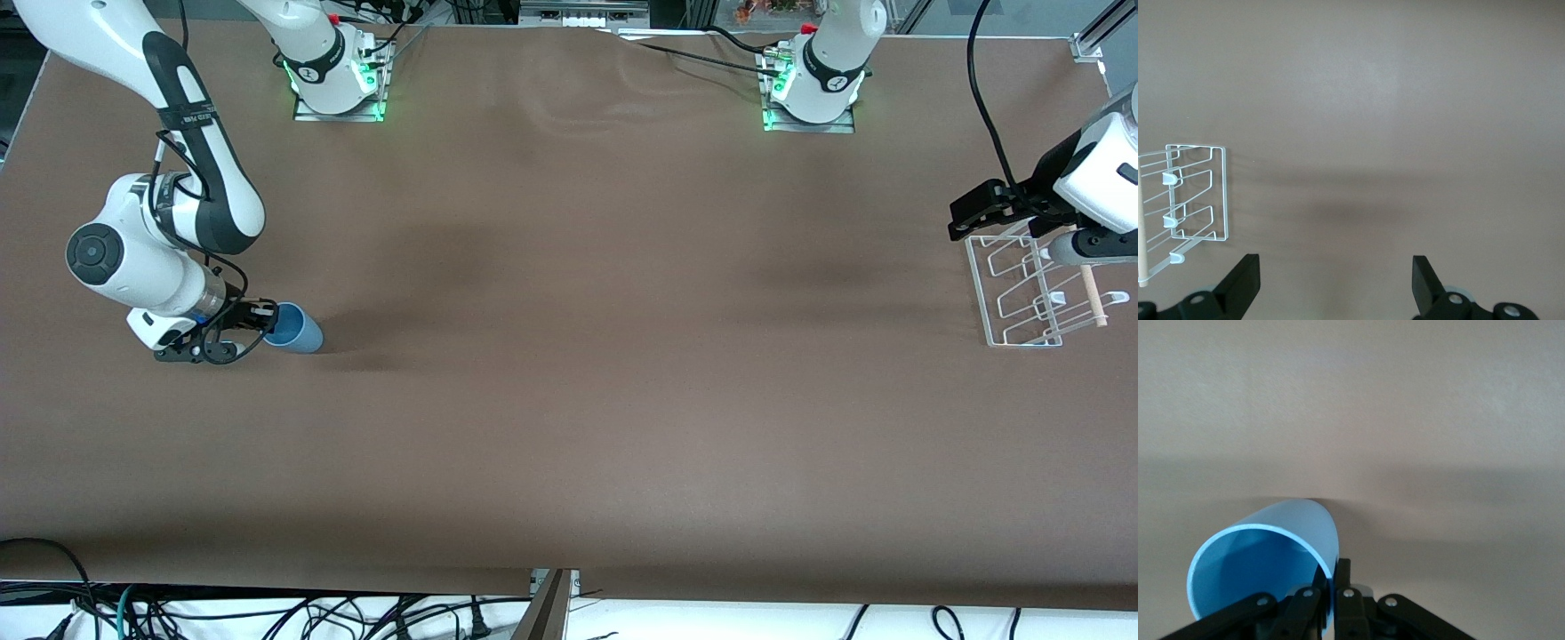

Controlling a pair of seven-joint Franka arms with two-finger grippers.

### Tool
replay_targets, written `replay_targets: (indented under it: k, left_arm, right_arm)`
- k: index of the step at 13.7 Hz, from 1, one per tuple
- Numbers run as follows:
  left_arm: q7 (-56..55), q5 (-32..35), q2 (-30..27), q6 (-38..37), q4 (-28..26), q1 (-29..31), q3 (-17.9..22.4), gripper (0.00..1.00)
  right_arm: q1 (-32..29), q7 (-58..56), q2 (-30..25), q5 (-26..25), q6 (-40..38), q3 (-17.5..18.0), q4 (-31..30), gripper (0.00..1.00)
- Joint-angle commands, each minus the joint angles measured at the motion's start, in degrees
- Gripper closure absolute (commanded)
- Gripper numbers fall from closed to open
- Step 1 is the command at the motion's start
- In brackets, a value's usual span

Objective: Transfer cup to left arm and place on rack
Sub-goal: 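Close the right gripper on the blue cup's rim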

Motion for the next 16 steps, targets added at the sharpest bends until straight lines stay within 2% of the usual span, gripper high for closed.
replay_targets:
  k: [1, 4, 8, 11, 14, 16]
  left_arm:
    - [0.6, 0.4, -0.4, 0.3, 0.0, 0.3, -0.2, 0.0]
    - [0.6, 0.4, -0.1, 0.1, -0.1, 0.4, -0.2, 0.0]
    - [0.5, 0.5, 0.7, 0.3, 0.0, -0.3, -0.4, 0.0]
    - [0.5, 0.7, 0.8, 1.3, 0.0, -0.6, -0.7, 0.0]
    - [0.5, 0.8, 0.8, 1.3, 0.0, -0.6, -0.9, 0.0]
    - [0.6, 0.8, 0.8, 1.3, 0.0, -0.5, -0.9, 0.0]
  right_arm:
    - [-0.4, -0.1, 0.8, 1.1, -1.7, 2.3, 4.0, 1.0]
    - [-0.3, -0.1, 0.9, 4.0, -9.1, 3.1, 10.9, 1.0]
    - [-0.2, -0.1, 1.0, 7.8, -16.9, 5.9, 17.9, 1.0]
    - [-0.2, -0.1, 1.0, 9.4, -18.1, 10.1, 20.3, 1.0]
    - [0.2, 0.0, 1.9, 15.0, -18.0, 13.0, 22.5, 1.0]
    - [2.2, 0.1, 2.6, 17.4, -17.9, 13.5, 24.6, 1.0]
